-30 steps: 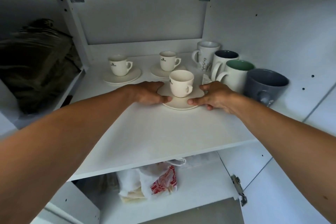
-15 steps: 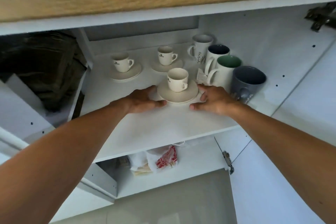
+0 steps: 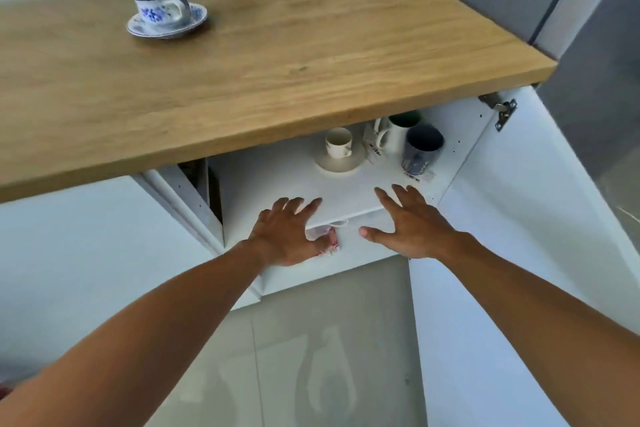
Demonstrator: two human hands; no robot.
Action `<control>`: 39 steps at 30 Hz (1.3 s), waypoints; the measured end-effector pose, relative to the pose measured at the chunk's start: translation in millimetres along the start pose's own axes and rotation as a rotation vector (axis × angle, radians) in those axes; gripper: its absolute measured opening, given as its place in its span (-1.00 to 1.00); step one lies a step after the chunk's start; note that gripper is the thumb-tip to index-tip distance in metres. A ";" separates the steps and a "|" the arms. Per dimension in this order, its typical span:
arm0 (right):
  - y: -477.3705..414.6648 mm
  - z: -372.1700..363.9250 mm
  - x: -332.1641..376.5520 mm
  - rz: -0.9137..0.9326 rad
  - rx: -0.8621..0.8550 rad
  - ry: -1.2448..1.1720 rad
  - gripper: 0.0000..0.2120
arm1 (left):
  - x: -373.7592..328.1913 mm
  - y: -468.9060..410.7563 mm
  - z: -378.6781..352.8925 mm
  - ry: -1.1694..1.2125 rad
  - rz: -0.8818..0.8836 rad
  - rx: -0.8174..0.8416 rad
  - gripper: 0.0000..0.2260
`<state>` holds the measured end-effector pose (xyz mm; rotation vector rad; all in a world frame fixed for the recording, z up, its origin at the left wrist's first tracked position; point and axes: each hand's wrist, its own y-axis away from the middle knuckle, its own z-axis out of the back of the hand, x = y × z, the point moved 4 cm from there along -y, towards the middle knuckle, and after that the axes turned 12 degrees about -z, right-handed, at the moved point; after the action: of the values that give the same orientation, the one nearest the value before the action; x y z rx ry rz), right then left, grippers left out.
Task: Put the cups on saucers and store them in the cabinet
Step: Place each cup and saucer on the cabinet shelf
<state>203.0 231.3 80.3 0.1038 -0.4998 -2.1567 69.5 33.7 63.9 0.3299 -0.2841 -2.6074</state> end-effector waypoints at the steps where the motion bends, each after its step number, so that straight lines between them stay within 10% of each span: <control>1: 17.2 3.5 2.2 0.002 -0.003 0.014 -0.09 | -8.6 15.4 6.2 0.003 -0.006 -0.003 -0.17; 19: 182.4 147.5 40.0 0.158 -0.117 0.054 -0.01 | -42.0 201.8 158.8 0.138 0.111 -0.166 -0.19; 39: -72.8 290.2 258.5 0.233 -0.036 -0.062 -0.04 | 226.5 72.1 294.3 0.146 0.339 -0.379 -0.25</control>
<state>-80.4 155.0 345.2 -0.0405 -0.4834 -1.9442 -173.9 -99.4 321.1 0.3053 0.1906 -2.2275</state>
